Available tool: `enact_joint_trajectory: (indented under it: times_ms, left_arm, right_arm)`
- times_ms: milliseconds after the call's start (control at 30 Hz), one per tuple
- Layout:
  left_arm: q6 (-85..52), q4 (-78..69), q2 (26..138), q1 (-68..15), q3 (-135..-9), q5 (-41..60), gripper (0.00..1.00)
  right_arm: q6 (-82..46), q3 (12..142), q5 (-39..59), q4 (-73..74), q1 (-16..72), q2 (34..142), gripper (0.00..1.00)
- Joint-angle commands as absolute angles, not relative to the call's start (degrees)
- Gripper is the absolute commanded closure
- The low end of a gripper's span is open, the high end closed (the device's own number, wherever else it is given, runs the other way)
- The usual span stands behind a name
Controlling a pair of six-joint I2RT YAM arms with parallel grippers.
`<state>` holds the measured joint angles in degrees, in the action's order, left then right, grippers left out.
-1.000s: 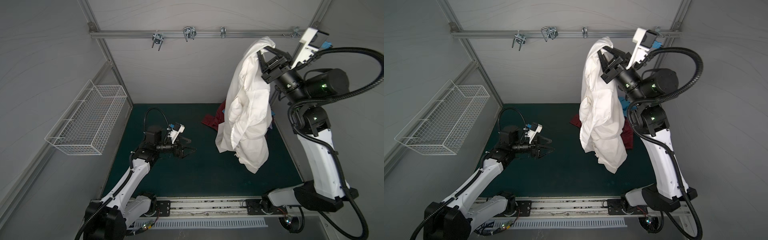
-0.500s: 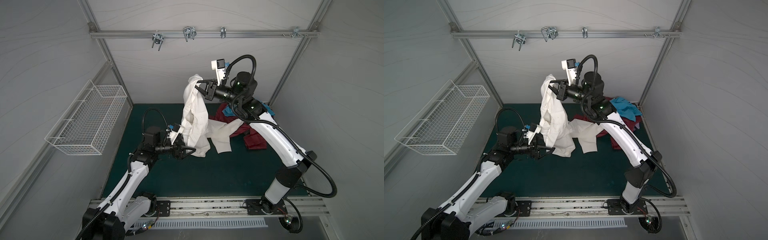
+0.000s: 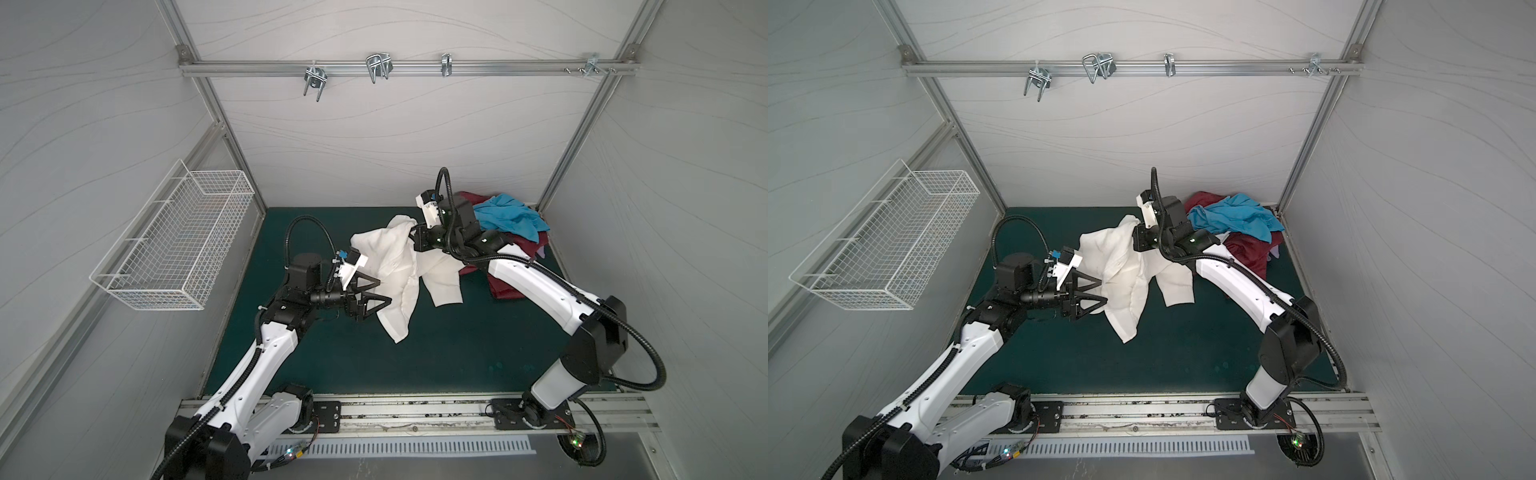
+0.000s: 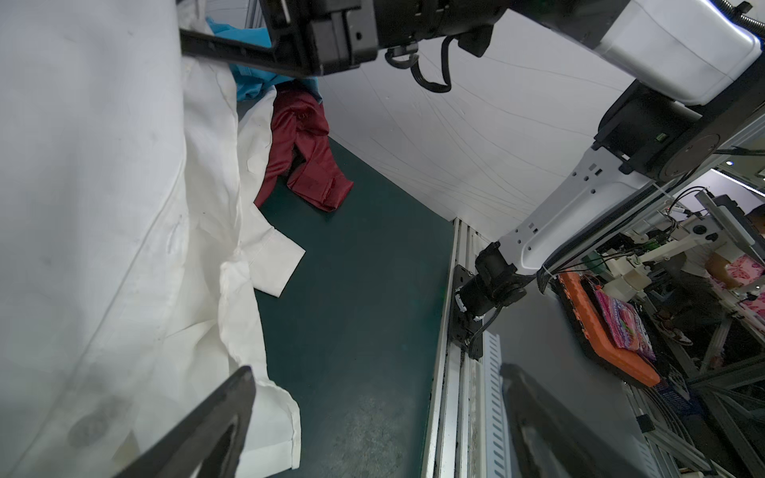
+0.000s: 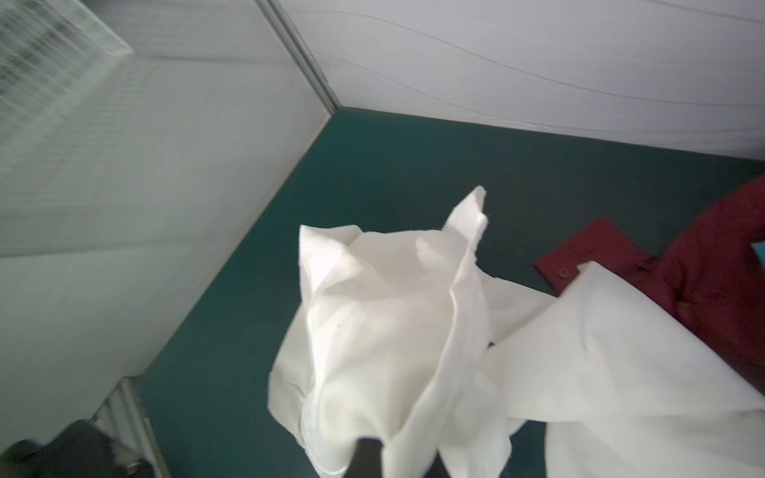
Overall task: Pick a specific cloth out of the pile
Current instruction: 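Swing the held white shirt toward the left gripper and lower it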
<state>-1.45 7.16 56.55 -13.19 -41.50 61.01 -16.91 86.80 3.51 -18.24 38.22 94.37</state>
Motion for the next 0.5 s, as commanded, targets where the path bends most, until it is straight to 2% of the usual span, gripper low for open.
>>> enact_joint_trajectory:
  times_ms: [0,133,333,467]
  left_arm:
    - [0.1,7.3,56.4,-13.5,-42.1,60.9,0.07]
    - [1.1,8.4,57.1,-13.5,-42.4,60.3,0.07]
    - [2.0,9.9,57.9,-13.4,-43.1,59.9,0.07]
    - [2.1,9.9,57.9,-13.4,-43.0,59.8,0.07]
  right_arm:
    - [-12.7,89.2,-5.7,-23.1,36.3,98.6,1.00]
    - [-9.0,93.5,-13.0,-28.1,35.8,105.4,1.00]
    - [-7.4,96.4,-14.4,-31.7,35.8,114.8,1.00]
    - [-7.7,97.5,-14.0,-32.9,35.8,119.5,0.83]
